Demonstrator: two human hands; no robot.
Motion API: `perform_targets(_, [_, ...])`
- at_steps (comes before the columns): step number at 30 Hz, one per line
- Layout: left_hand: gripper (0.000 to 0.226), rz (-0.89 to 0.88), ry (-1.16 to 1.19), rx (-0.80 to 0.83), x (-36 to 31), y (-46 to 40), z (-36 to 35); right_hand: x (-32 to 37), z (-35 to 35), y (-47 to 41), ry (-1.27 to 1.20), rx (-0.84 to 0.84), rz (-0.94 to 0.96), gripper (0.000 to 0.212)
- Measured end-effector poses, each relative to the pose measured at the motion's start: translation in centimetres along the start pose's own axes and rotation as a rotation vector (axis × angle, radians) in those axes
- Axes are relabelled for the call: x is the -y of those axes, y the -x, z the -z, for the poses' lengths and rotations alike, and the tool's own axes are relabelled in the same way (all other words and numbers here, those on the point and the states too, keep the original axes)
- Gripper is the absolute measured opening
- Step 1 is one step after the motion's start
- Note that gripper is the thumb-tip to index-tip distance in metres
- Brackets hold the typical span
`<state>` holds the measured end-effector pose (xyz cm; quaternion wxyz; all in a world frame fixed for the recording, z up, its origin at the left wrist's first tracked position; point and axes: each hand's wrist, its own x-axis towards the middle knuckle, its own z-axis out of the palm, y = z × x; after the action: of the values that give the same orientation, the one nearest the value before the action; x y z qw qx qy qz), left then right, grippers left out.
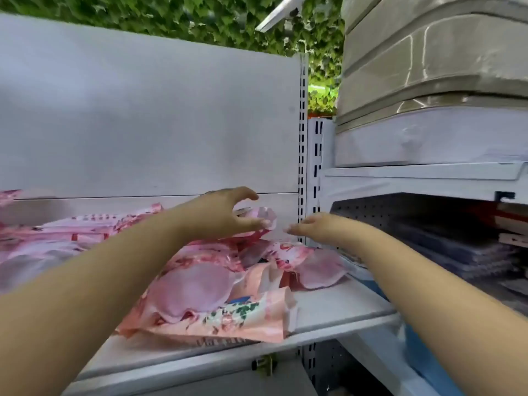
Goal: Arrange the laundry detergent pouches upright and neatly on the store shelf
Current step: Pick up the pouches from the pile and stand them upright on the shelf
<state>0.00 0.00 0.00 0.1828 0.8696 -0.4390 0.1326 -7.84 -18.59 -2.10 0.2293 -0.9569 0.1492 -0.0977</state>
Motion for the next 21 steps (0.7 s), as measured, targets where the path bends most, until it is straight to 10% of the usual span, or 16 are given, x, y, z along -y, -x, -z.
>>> perform_targets(10, [0.094,-0.009,0.084,0.190,2.6,-0.9,-0.9,-4.1,-2.1,-3.2,-0.212,0.283,-0.038,0.112])
perform_targets(21, [0.094,0.130,-0.011,0.348,0.6,-0.2,1.6,-6.5,0.0,-2.1,-0.307,0.166,-0.249,0.056])
